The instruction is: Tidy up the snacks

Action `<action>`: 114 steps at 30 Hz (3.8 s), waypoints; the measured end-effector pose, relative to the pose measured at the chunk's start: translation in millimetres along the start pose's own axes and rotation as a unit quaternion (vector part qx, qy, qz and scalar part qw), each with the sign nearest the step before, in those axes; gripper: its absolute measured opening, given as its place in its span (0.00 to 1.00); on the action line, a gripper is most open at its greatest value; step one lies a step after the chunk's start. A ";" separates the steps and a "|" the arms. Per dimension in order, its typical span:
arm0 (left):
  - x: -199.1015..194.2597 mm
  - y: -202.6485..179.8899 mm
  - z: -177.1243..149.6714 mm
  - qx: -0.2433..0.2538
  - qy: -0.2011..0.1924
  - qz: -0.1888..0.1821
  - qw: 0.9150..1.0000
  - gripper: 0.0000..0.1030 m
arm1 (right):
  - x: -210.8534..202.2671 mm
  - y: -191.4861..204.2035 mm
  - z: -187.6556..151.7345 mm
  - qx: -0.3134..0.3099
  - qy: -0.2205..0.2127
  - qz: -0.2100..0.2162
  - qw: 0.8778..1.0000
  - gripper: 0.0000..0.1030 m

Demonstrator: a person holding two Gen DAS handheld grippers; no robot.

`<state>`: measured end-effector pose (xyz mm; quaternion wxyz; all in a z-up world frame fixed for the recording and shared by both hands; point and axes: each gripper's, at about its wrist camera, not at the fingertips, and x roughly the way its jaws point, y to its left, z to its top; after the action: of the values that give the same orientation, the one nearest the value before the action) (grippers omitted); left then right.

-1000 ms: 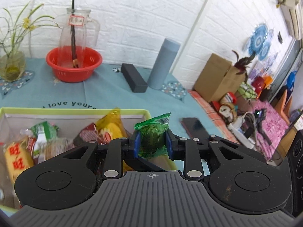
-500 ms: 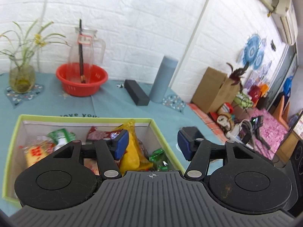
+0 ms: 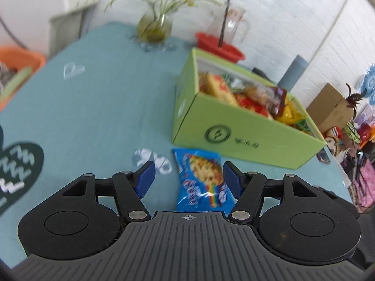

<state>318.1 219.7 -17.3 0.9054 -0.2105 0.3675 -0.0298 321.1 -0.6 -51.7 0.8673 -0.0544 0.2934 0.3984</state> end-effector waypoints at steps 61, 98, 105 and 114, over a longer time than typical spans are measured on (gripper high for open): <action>4.8 -123.7 55.3 0.105 -0.060 -0.063 0.991 0.10 | -32.9 -25.4 73.1 -0.084 -0.097 -0.099 0.987 0.66; -56.9 -127.9 -62.0 0.119 -0.099 0.029 0.988 0.72 | -149.3 -37.3 -26.8 0.108 -0.104 -0.193 0.970 0.90; -86.0 -140.1 -132.3 0.147 -0.094 0.056 0.983 0.69 | -204.1 -0.7 -86.3 0.168 -0.125 -0.262 0.942 0.90; -135.5 -136.7 -192.6 0.148 -0.119 0.075 0.979 0.71 | -234.4 59.4 -134.9 0.182 -0.124 -0.281 0.934 0.90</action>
<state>102.6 54.5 2.8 0.9635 -0.0478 0.2631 0.0094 95.7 -159.2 -24.9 0.9685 0.0735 0.2235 0.0817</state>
